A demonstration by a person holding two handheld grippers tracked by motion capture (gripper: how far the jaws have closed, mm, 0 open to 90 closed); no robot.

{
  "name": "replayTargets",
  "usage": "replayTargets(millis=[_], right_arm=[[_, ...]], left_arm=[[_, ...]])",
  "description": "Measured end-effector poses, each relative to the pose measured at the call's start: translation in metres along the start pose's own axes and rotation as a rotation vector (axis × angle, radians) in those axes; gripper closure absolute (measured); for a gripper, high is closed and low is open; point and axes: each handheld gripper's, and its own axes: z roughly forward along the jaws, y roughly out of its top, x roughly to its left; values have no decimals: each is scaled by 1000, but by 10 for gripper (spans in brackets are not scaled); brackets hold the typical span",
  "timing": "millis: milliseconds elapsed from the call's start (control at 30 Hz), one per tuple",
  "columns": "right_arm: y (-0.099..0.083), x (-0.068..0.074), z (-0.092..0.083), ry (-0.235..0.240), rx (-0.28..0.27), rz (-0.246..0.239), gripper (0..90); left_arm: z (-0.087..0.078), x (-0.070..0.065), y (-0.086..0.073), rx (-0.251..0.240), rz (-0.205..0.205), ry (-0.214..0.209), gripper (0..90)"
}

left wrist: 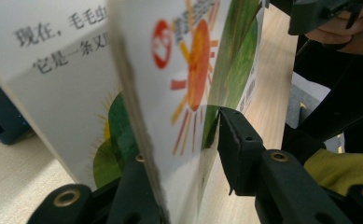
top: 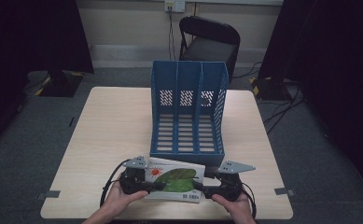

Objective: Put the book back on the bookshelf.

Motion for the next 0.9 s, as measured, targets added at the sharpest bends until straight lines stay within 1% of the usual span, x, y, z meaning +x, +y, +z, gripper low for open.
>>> replayTargets(millis=[33,67,133,167,200,233,267,300,333,367,400,433,467,500,533,567,600,633,700,733,767,800,900], right_arm=[[0,0,0,6,1,-11,354],[-1,-1,-1,21,2,-12,354],[-2,-3,-1,50,17,-13,365],[-3,-4,0,66,24,-10,370],[-3,-4,0,66,24,-10,370],[-7,-6,4,93,46,-4,427],[-7,-6,4,93,46,-4,427],[-10,-5,12,97,83,-19,470],[-10,-3,14,74,86,-34,501],[-10,-2,17,57,94,-41,513],[-10,-2,19,49,96,-38,537],[-10,-4,19,56,91,-23,554],[-10,-5,17,64,92,-18,570],[-9,-5,16,64,87,-21,588],[-9,-5,16,64,87,-21,588],[-7,-2,12,42,57,-49,613],[-5,-1,10,35,46,-64,623],[-4,-1,8,31,37,-70,632],[-4,0,6,19,34,-80,634],[-4,1,5,12,23,-73,634],[-3,2,3,13,16,-76,642],[-3,3,1,19,14,-88,649],[-3,7,-2,34,-5,-87,657]], left_arm=[[0,1,0,-1,8,-3,700],[0,1,-1,-3,16,-5,699],[0,1,-1,-3,18,-7,687],[0,2,-1,-7,16,-10,671],[0,2,-1,-7,16,-10,642],[0,3,-1,-3,14,1,611],[0,3,-1,-3,14,1,605],[0,4,-1,-3,9,-5,605],[0,4,-1,-2,11,-6,606],[-1,3,-1,-1,10,-2,605],[-1,3,-1,-1,10,-2,606],[-1,3,-1,-2,11,-1,606],[-1,3,-1,-3,11,1,606],[-1,3,-1,-1,13,10,604],[-1,3,-1,-1,13,10,595],[0,4,-1,4,11,41,586],[0,4,-1,10,13,69,572],[0,5,-1,17,14,86,568],[-2,6,-2,10,-9,102,551],[-4,7,-2,3,-21,114,529],[-5,8,-3,2,-28,125,499],[-5,8,-3,2,-28,125,487],[-13,13,-5,-1,-59,160,469]])
